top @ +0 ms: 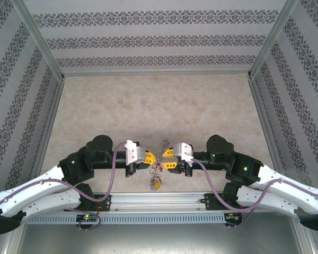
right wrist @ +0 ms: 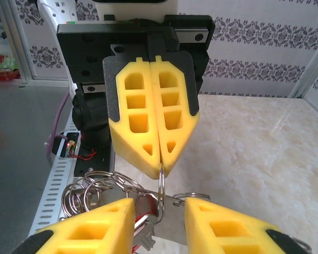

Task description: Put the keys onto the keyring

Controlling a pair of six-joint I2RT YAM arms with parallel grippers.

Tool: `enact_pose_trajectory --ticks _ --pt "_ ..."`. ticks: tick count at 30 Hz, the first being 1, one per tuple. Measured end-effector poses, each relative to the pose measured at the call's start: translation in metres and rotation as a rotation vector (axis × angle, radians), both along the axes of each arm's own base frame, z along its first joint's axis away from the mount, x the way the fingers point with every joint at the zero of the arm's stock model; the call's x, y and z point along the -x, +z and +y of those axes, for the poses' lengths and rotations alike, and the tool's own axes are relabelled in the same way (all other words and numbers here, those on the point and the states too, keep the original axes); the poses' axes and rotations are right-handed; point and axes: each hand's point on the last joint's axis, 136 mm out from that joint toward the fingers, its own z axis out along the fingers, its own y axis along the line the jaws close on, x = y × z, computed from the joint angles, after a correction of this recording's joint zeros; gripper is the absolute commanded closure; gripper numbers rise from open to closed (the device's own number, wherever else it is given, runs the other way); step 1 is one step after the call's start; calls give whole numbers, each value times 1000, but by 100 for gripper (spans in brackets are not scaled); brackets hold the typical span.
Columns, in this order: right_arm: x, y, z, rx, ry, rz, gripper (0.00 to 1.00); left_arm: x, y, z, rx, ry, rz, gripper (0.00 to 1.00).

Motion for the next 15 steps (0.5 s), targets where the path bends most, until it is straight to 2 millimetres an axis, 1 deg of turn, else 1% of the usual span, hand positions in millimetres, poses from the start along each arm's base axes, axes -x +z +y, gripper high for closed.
enact_pose_trajectory --ticks 3,4,5,7,9,11,15 --pt "-3 -6 5 18 0 9 72 0 0 0 0 1 3 100" --pt "-3 -8 7 24 1 12 75 0 0 0 0 1 4 100" --pt "-4 -10 8 30 1 14 79 0 0 0 0 1 4 100" --pt "-6 -13 11 40 2 15 90 0 0 0 0 2 5 100" --pt "-6 -14 12 44 3 16 96 -1 -1 0 -1 5 4 100" --pt "-6 -15 12 45 2 16 100 -1 -3 1 -2 11 3 100" --pt "-7 -15 12 46 -1 19 100 -1 -3 2 3 13 -1 100"
